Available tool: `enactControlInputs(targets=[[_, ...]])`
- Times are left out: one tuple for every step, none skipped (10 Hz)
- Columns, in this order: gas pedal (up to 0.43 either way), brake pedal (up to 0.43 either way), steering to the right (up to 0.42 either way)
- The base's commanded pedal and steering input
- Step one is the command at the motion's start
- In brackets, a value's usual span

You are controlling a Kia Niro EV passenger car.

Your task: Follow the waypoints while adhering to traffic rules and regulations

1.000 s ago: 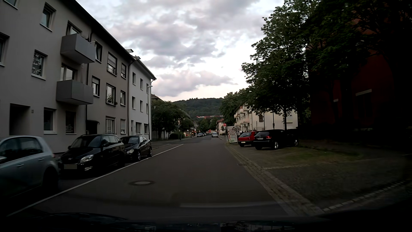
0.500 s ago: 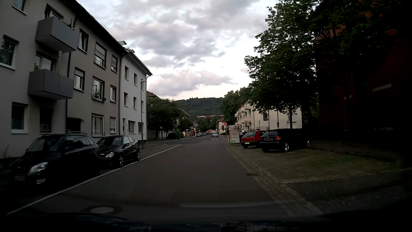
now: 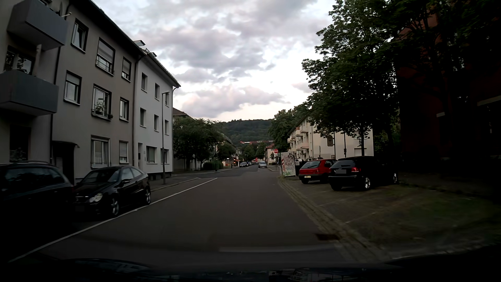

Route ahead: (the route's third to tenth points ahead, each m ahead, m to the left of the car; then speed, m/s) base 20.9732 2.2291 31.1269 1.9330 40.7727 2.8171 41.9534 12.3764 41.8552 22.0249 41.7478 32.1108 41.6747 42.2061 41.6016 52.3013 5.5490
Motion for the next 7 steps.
enactControlInputs(targets=[[0.059, 0.000, -0.010], [0.059, 0.000, -0.009], [0.059, 0.000, -0.010], [0.067, 0.000, -0.010], [0.067, 0.000, -0.009], [0.067, 0.000, -0.010], [0.079, 0.000, -0.009]])
